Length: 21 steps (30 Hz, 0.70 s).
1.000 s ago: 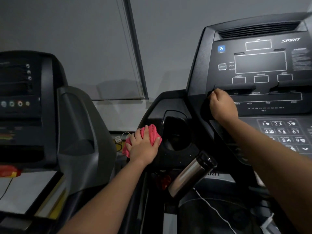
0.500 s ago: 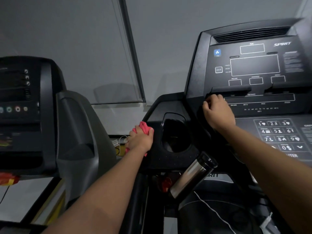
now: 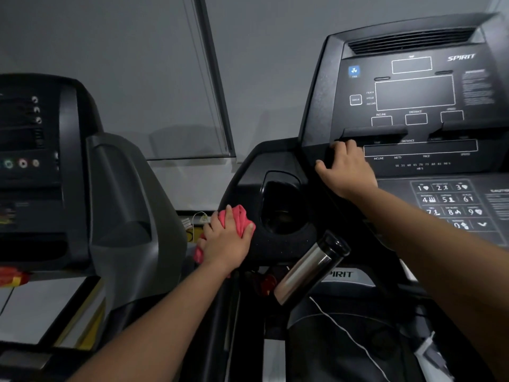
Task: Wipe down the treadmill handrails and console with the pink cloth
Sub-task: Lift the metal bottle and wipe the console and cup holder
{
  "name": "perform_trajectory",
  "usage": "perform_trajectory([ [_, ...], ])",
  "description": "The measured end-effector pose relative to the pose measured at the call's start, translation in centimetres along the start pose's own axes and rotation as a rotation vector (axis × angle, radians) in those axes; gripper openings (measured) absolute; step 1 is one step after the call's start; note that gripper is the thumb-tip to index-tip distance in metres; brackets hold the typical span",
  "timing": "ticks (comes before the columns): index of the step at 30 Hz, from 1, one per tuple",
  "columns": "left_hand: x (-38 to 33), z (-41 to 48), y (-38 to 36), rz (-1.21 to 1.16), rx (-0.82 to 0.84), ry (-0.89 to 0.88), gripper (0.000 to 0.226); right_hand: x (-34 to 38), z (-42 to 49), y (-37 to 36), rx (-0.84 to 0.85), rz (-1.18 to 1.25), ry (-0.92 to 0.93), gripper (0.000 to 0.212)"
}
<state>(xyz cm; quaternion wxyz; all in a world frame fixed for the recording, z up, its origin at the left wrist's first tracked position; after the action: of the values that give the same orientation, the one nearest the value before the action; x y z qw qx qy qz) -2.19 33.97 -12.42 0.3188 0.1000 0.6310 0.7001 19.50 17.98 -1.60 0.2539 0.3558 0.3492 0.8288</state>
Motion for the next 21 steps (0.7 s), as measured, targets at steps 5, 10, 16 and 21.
perform_trajectory([
  [5, -0.9, 3.3, -0.2, 0.020, 0.017, 0.073, 0.069, 0.0, -0.7, -0.6, 0.046, -0.099, 0.085, 0.082],
  [10, -2.7, 6.5, -0.6, 0.052, 0.009, 0.070, 0.066, -0.2, -0.8, -0.7, 0.036, -0.086, 0.101, 0.090],
  [16, -2.9, 4.4, -0.6, 0.023, -0.012, -0.268, 0.058, 0.3, -0.8, -0.1, -0.032, -0.023, 0.182, 0.082],
  [21, -1.9, -1.1, 0.1, 0.013, -0.034, -0.440, 0.075, 0.2, -0.9, -0.2, -0.043, -0.023, 0.176, 0.076],
])
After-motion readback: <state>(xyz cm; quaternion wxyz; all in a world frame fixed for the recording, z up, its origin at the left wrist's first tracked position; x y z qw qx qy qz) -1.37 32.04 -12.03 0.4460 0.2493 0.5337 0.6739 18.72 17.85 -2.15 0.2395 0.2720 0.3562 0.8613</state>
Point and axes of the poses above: each hand's wrist, its own z-axis towards the middle knuckle, its own y-axis out of the back of the hand, x = y × z, the point moved 6 cm from there along z, towards the middle knuckle, and after that the axes turned 12 degrees about -x, right-handed, at the moved point
